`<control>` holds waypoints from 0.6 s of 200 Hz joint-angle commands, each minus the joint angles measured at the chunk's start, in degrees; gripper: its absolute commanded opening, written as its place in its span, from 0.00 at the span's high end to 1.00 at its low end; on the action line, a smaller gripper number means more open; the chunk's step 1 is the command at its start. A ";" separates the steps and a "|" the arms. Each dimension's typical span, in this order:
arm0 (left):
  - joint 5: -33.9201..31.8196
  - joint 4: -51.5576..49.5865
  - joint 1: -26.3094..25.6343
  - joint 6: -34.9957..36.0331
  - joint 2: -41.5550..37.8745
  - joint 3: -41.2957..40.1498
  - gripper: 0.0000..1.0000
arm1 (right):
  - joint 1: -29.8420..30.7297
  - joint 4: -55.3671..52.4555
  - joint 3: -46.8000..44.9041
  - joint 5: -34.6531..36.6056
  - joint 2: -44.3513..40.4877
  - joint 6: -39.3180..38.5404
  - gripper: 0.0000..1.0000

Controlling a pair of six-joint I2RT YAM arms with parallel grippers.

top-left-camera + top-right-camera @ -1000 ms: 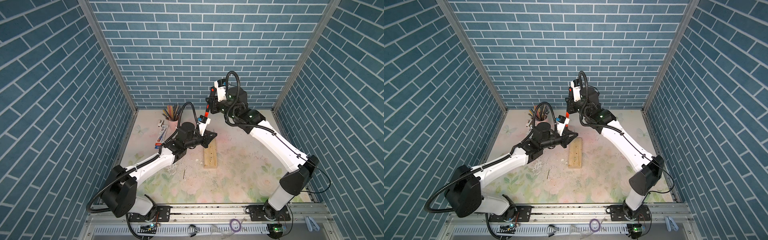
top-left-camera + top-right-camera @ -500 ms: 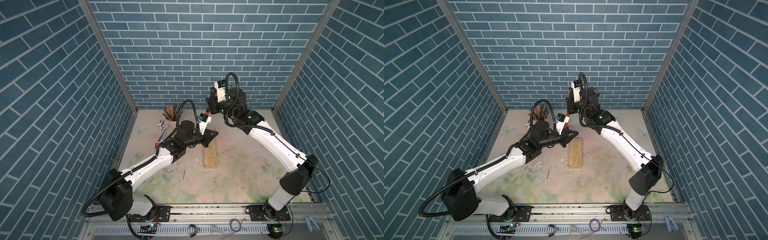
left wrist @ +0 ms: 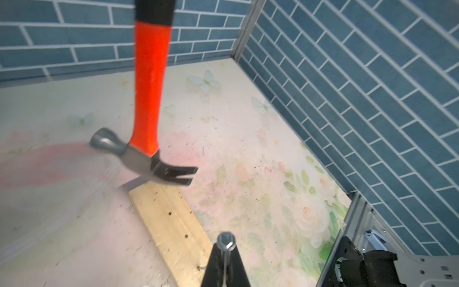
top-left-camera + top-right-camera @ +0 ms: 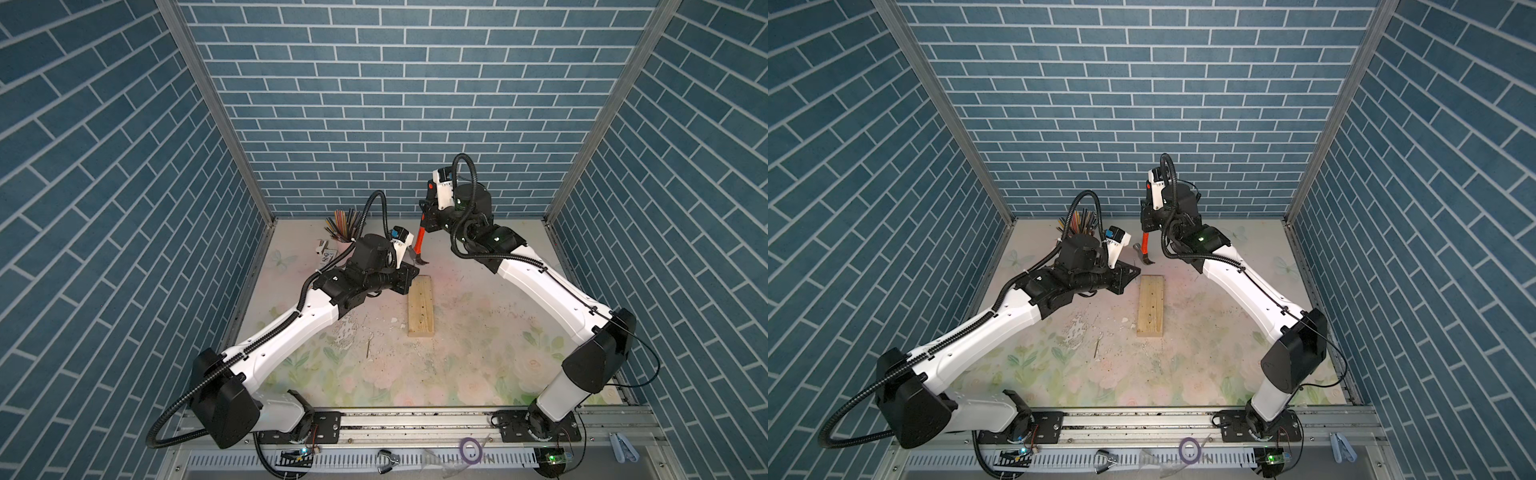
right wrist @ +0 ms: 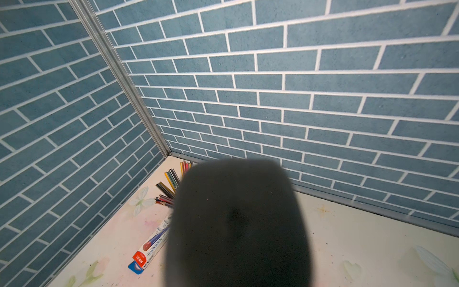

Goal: Use a claw hammer to pull out a nail
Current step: Pick up the nail with the hammer, then place the nail at the center of the board.

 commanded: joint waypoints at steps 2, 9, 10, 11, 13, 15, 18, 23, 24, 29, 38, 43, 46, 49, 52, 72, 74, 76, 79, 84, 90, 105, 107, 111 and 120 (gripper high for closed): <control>-6.24 -14.36 0.93 -0.78 -1.52 0.41 1.00 | -0.85 8.35 -0.42 1.03 -4.64 -1.50 1.00; -7.02 -16.01 1.05 -1.06 -1.74 -0.24 1.00 | -1.01 8.78 -0.89 1.02 -4.90 -1.60 1.00; -7.17 -16.26 1.09 -1.07 -1.75 -0.32 1.00 | -1.07 8.83 -0.97 1.02 -4.91 -1.60 1.00; -7.33 -16.52 1.06 -1.07 -1.80 -0.37 1.00 | -1.09 8.81 -1.02 0.98 -4.95 -1.60 1.00; -7.58 -17.06 1.09 -1.12 -1.83 -0.51 1.00 | -1.14 8.87 -1.18 0.95 -4.99 -1.60 1.00; -7.93 -17.62 1.11 -1.20 -1.88 -0.68 1.00 | -1.17 8.92 -1.27 0.94 -5.04 -1.65 1.00; -8.39 -18.36 1.12 -1.21 -1.92 -0.82 1.00 | -1.29 9.01 -1.41 0.86 -5.22 -1.62 1.00; -9.03 -19.67 1.08 -1.28 -1.93 -1.11 1.00 | -1.44 9.13 -1.56 0.70 -5.22 -1.60 1.00; -9.18 -19.94 1.10 -1.27 -1.93 -1.16 1.00 | -1.41 9.18 -1.53 0.69 -5.24 -1.60 1.00; -9.83 -21.29 1.12 -1.30 -1.93 -1.39 1.00 | -1.60 9.30 -1.74 0.60 -5.35 -1.69 1.00; -10.48 -23.31 1.12 -1.43 -2.14 -1.92 1.00 | -1.77 9.32 -2.00 0.42 -5.54 -1.67 1.00; -10.71 -24.03 1.14 -1.62 -2.34 -2.34 1.00 | -1.99 9.32 -2.15 0.21 -5.53 -1.61 1.00; -10.86 -24.44 1.13 -1.75 -2.51 -2.64 1.00 | -2.02 9.32 -2.22 0.09 -5.54 -1.60 1.00; -11.17 -24.84 1.12 -1.96 -2.66 -3.02 1.00 | -2.14 9.32 -2.19 -0.01 -5.61 -1.60 1.00; -11.41 -25.19 1.10 -2.22 -2.78 -3.43 1.00 | -2.21 9.32 -2.20 -0.14 -5.64 -1.60 1.00; -13.24 -27.38 1.11 -3.76 -3.40 -6.89 0.99 | -2.60 9.73 -2.68 -0.79 -5.87 -1.52 1.00; -13.43 -27.51 1.16 -3.90 -3.46 -7.33 1.00 | -2.57 9.82 -2.85 -0.85 -5.92 -1.47 1.00; -13.63 -27.61 1.13 -4.11 -3.50 -7.87 0.99 | -2.69 9.93 -2.94 -0.94 -5.96 -1.44 1.00; -13.89 -27.71 1.12 -4.36 -3.58 -8.65 0.99 | -2.79 10.08 -3.05 -0.99 -6.03 -1.43 1.00; -14.22 -27.63 1.12 -4.73 -3.73 -10.00 1.00 | -2.83 10.31 -3.24 -1.20 -6.07 -1.35 1.00; -14.41 -26.98 1.12 -5.19 -3.98 -11.83 0.99 | -3.00 10.53 -3.41 -1.43 -6.10 -1.26 1.00; -15.03 -24.42 1.11 -6.41 -4.77 -16.83 0.99 | -3.29 10.55 -3.43 -1.93 -5.98 -1.05 1.00; -15.09 -24.20 1.12 -6.54 -4.75 -17.46 0.99 | -3.27 10.55 -3.39 -1.95 -5.97 -1.01 1.00; -15.28 -23.73 1.17 -6.88 -4.74 -18.49 0.99 | -3.35 10.51 -3.38 -2.04 -5.97 -1.06 1.00; -15.85 -22.81 1.13 -7.67 -4.37 -20.48 0.99 | -3.38 10.47 -3.34 -2.21 -5.97 -1.07 1.00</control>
